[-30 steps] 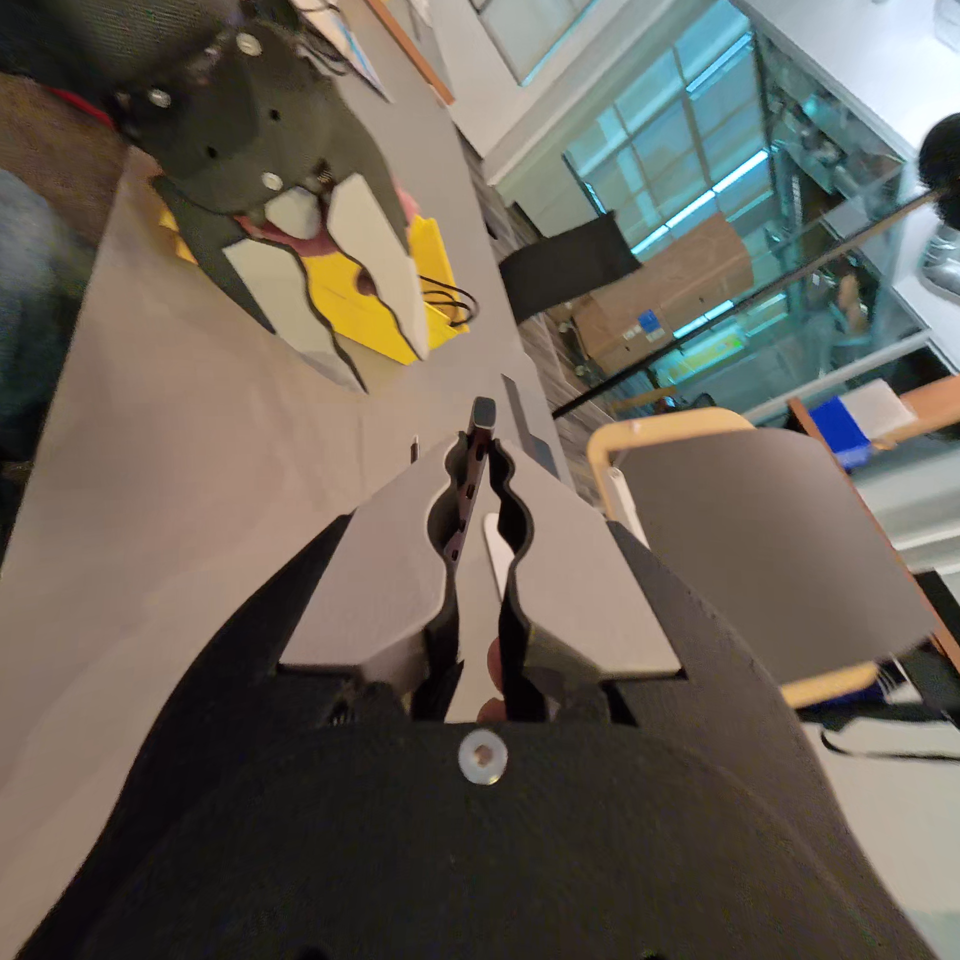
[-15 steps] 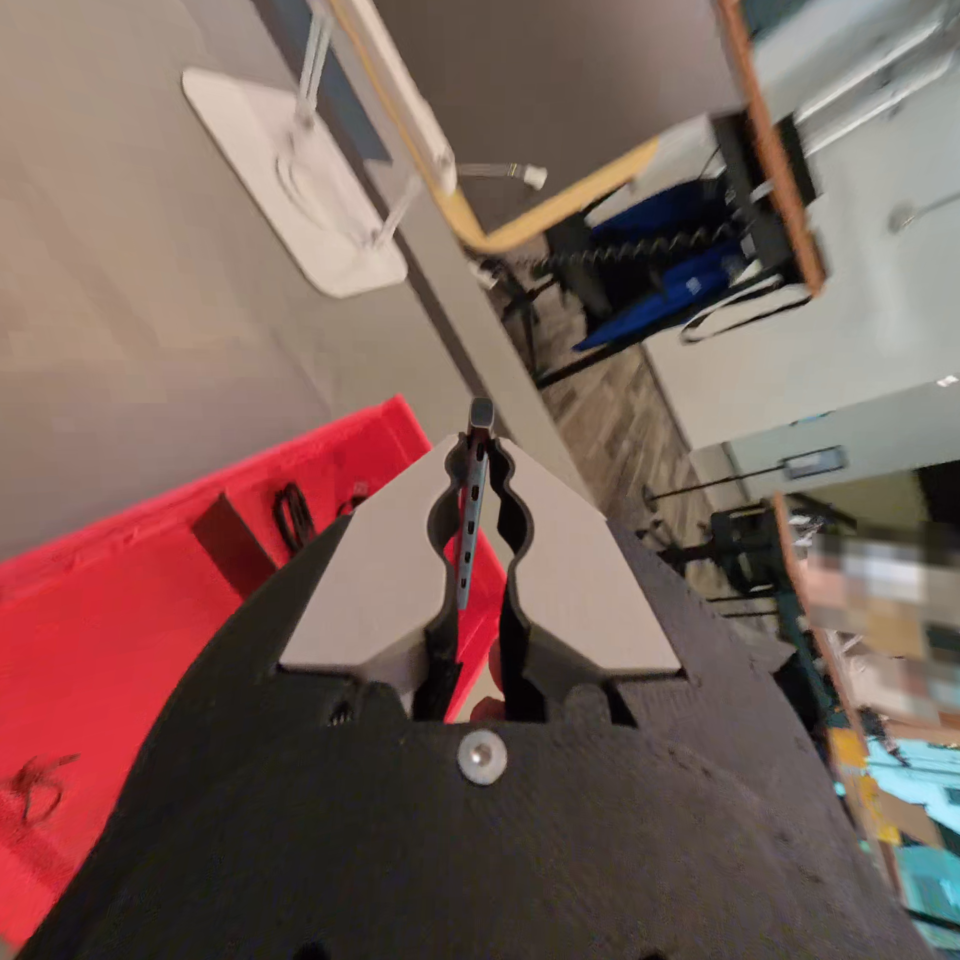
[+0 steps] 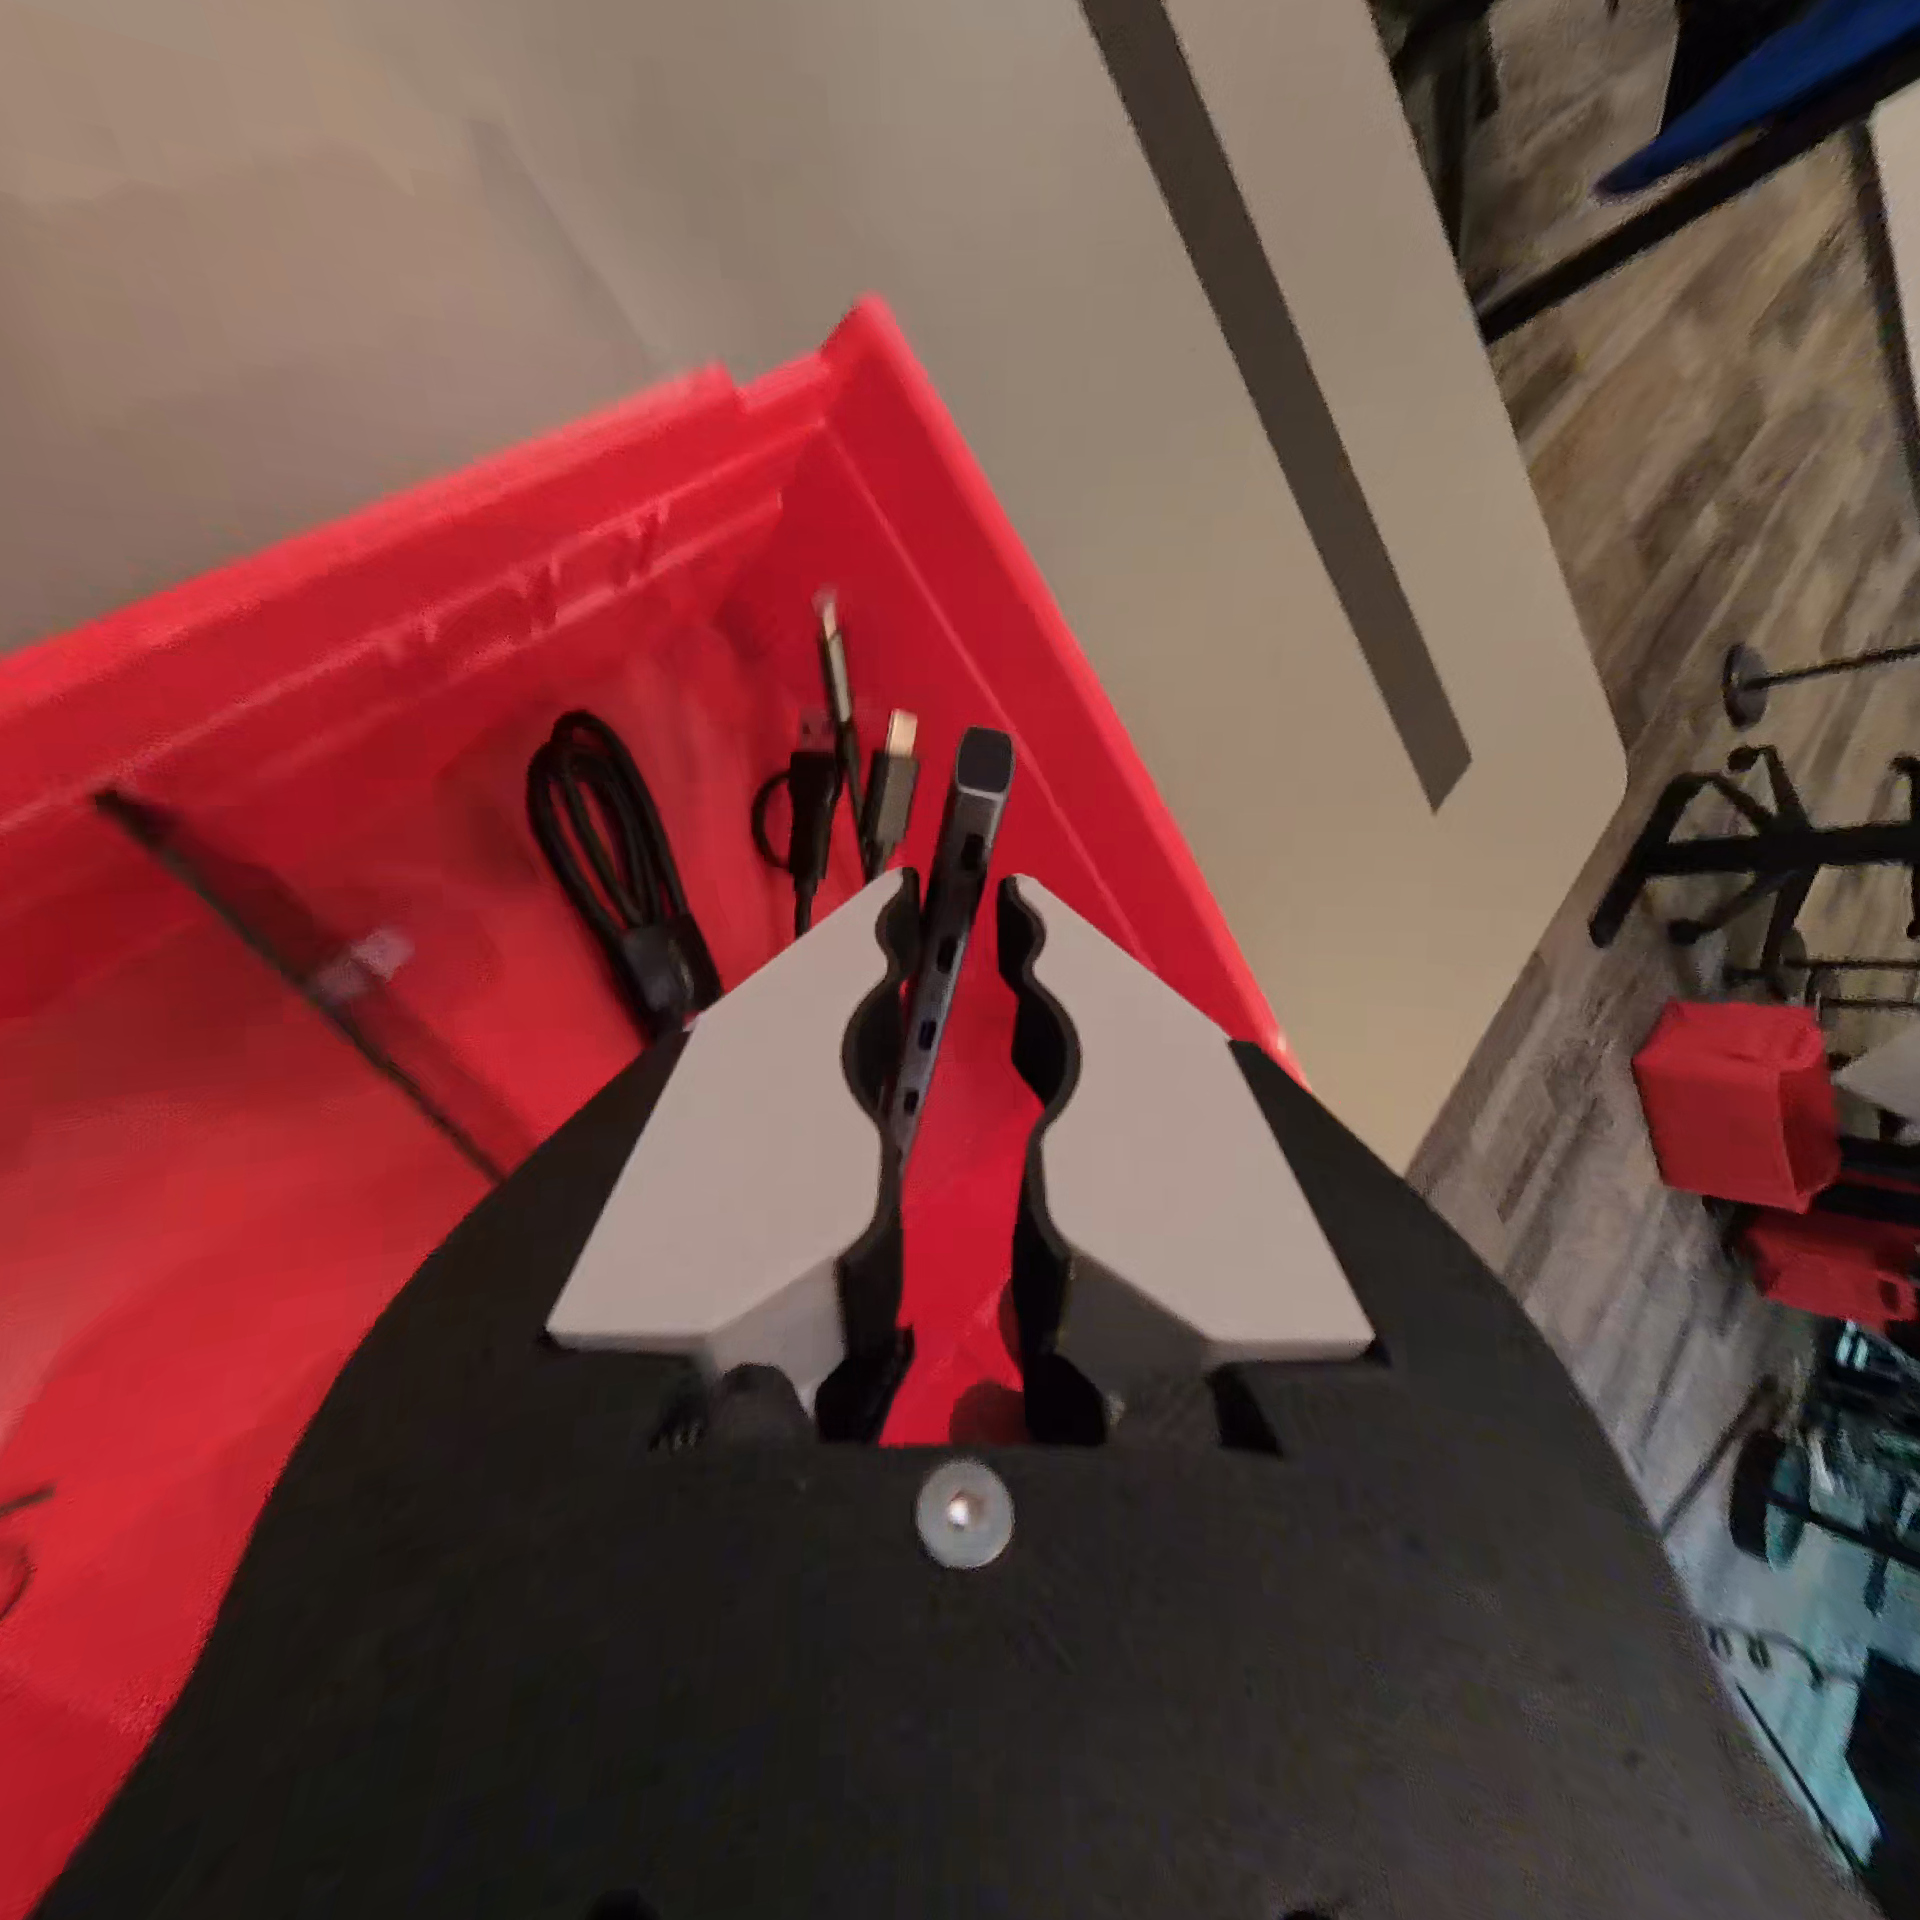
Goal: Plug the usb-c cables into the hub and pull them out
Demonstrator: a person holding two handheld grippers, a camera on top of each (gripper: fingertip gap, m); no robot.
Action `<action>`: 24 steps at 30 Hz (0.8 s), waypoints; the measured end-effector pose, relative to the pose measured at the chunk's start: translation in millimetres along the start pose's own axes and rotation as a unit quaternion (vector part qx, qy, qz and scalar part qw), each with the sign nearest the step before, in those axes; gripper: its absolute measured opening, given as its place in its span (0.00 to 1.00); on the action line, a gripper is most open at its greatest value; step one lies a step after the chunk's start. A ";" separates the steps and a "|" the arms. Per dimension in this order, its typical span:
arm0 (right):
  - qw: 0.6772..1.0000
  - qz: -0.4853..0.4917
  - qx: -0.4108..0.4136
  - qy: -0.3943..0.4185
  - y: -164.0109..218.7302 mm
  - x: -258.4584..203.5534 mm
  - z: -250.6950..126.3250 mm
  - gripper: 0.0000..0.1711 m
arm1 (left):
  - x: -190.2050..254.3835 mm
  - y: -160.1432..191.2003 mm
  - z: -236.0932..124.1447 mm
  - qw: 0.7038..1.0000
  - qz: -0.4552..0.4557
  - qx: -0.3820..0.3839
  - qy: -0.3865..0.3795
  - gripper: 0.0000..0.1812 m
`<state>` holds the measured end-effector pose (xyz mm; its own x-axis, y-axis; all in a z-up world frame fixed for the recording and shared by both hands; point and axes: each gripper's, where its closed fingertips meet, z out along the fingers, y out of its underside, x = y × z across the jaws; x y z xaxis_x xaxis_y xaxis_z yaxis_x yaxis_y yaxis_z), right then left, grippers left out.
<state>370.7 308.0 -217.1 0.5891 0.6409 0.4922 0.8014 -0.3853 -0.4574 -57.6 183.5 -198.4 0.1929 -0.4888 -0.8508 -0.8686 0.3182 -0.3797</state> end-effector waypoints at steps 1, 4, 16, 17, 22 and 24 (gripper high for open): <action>1.000 -0.003 0.006 0.002 -4.6 2.5 7.5 0.08 | 0.5 0.1 0.4 1.000 0.000 0.000 0.001 0.18; 0.997 -0.028 -0.061 0.041 11.0 19.9 26.4 0.14 | 3.0 2.3 1.1 1.000 0.002 -0.003 0.005 0.18; 0.990 -0.035 -0.103 -0.088 32.3 -29.6 1.4 0.17 | 10.0 9.8 7.1 1.000 -0.006 -0.009 0.020 0.18; 0.988 -0.038 -0.118 -0.093 39.7 -31.4 12.6 0.17 | 11.4 9.6 7.2 1.000 -0.003 -0.010 0.022 0.18; 0.986 -0.038 -0.124 -0.108 47.3 -36.8 41.5 0.00 | 9.7 8.5 3.1 1.000 0.003 -0.012 0.017 0.18; 0.991 -0.043 -0.099 -0.082 31.2 -25.8 23.8 0.00 | 6.7 9.6 2.4 1.000 -0.002 -0.013 0.015 0.18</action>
<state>378.0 295.2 -261.7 0.5067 0.7701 0.3876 0.8617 -0.4379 -0.2565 -63.5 185.2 -208.6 0.1839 -0.5137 -0.8380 -0.8794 0.2948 -0.3737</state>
